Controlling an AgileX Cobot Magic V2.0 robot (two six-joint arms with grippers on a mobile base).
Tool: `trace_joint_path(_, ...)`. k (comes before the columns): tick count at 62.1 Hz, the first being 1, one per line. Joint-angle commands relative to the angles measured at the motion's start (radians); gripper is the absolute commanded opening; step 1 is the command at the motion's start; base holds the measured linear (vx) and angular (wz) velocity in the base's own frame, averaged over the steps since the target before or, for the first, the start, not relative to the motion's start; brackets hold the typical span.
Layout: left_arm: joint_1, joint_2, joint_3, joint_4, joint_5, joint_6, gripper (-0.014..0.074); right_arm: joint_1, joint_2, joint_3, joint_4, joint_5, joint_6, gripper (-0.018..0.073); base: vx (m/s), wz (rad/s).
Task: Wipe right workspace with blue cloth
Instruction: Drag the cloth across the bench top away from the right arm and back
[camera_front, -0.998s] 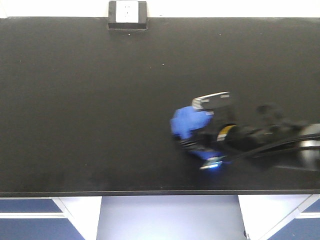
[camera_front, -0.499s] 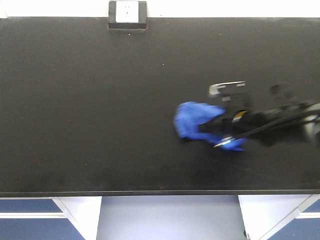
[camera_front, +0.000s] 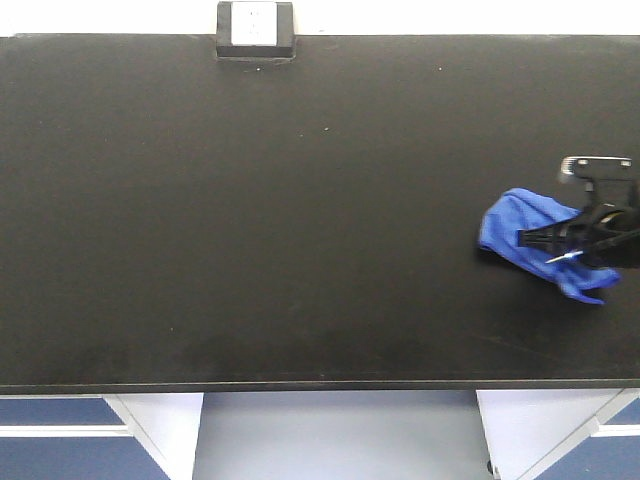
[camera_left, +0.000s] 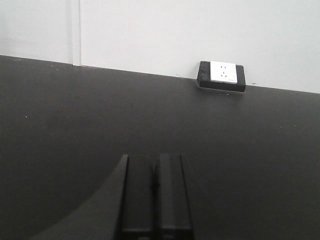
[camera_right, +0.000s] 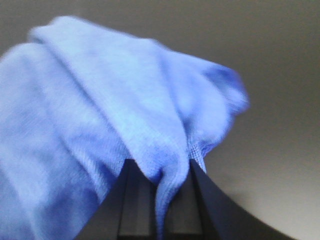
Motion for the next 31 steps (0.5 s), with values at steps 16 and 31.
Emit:
trace_joint_path(16, -0.004, -0.017, 0.032, 0.0, -0.086, -0.008, -0.0006, 0.373, -0.039, -0.021, -0.003, -0.109, 0.025, 0.0007, 0.0, 0.0)
trace_joint_path(31, -0.004, -0.017, 0.032, 0.0, -0.086, -0.008, -0.0006, 0.449, -0.111, -0.021, 0.042, -0.104, 0.038, 0.0069, 0.0, 0.0)
